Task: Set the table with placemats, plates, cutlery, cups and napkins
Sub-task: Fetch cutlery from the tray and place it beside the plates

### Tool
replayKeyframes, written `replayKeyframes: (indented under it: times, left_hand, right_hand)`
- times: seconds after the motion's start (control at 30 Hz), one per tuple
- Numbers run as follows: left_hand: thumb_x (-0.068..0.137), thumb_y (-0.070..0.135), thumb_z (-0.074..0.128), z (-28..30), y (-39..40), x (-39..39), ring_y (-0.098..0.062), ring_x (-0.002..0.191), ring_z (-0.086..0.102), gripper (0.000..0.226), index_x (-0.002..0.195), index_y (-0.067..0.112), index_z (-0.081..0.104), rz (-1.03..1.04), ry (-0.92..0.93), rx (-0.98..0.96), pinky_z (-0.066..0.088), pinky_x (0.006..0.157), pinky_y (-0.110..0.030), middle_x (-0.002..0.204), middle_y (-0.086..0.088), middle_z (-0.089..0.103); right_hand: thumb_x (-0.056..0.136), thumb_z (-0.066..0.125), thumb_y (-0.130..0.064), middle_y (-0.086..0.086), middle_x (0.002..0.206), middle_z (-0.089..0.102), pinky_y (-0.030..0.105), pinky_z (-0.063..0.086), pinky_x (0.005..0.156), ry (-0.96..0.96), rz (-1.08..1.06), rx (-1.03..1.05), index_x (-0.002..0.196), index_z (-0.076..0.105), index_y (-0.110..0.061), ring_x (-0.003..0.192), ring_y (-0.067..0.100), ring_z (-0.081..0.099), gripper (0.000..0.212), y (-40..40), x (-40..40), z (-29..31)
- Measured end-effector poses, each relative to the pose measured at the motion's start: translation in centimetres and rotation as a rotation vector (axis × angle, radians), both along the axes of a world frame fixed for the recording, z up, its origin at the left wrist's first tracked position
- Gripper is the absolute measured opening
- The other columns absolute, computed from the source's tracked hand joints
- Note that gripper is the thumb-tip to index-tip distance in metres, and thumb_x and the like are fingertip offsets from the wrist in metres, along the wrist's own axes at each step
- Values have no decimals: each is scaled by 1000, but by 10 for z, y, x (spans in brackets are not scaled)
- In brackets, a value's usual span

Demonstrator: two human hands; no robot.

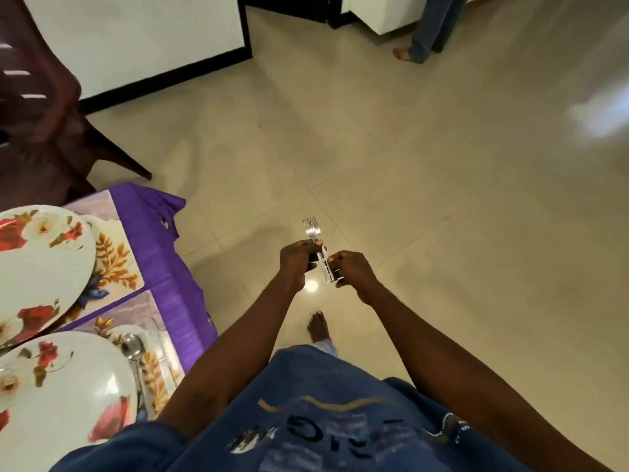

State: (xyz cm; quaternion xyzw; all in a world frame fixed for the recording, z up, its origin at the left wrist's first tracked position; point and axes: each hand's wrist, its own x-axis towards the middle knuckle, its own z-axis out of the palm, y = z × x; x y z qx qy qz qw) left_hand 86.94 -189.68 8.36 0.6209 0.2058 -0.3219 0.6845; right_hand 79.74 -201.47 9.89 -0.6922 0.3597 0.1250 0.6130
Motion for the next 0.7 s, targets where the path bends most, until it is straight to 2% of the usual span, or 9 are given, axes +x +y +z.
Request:
replayKeyframes:
  times: [0.13,0.3,0.47,0.57,0.7]
  left_hand:
    - [83,10,75,0,-12,62,-16,65,65,6,88,10,72,84,20,-52,52,66,-28,78,-5,73]
    - [87,10,70,-7,-1,135,-19,70,65,3,89,9,71,357,36,-25,51,68,-30,83,-9,72]
    - [92,4,60,-8,21,188,-21,59,65,6,95,4,66,590,55,-124,57,60,-29,72,-11,65]
    - [95,4,55,-8,36,224,-22,58,61,8,96,5,63,699,39,-153,52,57,-29,70,-10,60]
    - [97,1,41,-7,57,288,-16,57,52,21,101,8,60,859,10,-54,38,51,-26,72,-7,57]
  right_hand:
    - [85,57,-3,12,75,67,27,48,52,27,144,-5,88,69,-1,60,20,59,13,-23,74,2]
    - [89,53,-3,11,74,67,27,46,54,4,222,1,93,67,2,57,17,59,15,-27,166,-2]
    - [93,48,-3,11,74,67,27,45,49,-8,364,61,84,60,-6,53,19,61,15,-6,250,-7]
    - [96,45,-5,10,72,63,26,43,47,-15,475,79,83,58,-7,49,18,57,19,16,309,-14]
    - [99,41,-5,8,71,61,25,41,45,-17,704,84,86,56,-4,50,18,53,19,41,403,-14]
